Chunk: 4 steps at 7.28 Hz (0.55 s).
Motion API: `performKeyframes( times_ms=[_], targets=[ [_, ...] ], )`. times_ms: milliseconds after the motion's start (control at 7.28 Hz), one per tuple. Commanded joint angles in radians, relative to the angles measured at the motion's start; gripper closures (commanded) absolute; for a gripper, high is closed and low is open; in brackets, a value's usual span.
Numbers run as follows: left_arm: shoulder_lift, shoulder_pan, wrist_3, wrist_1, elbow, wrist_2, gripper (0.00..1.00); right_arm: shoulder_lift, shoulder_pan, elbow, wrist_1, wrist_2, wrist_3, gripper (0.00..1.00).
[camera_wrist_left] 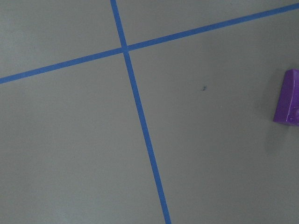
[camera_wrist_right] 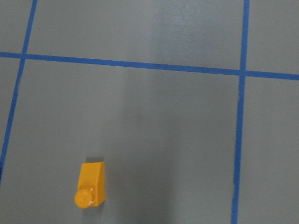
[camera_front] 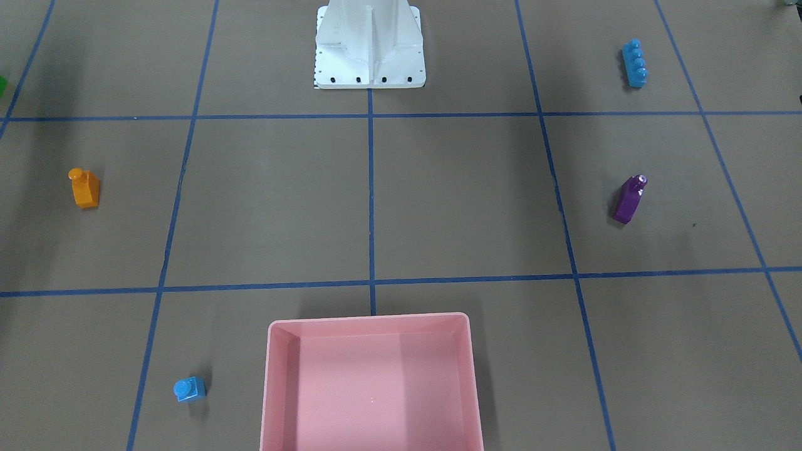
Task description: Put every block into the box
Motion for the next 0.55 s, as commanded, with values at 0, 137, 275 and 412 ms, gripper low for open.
performKeyframes(
  times_ms=[0, 137, 275, 412],
  targets=[
    [0.002, 0.000, 0.000, -0.014, 0.000, -0.001, 0.00, 0.005, -0.233, -0.026, 0.192, -0.142, 0.290, 0.00],
    [0.002, 0.000, 0.000, -0.016, 0.002, -0.002, 0.00, 0.047, -0.323, -0.096, 0.290, -0.210, 0.398, 0.00],
    [0.002, 0.000, 0.000, -0.016, 0.002, -0.001, 0.00, 0.099, -0.386, -0.157, 0.344, -0.259, 0.467, 0.00],
    [0.002, 0.000, 0.000, -0.016, 0.003, -0.002, 0.00, 0.101, -0.455, -0.176, 0.349, -0.340, 0.485, 0.00]
  ],
)
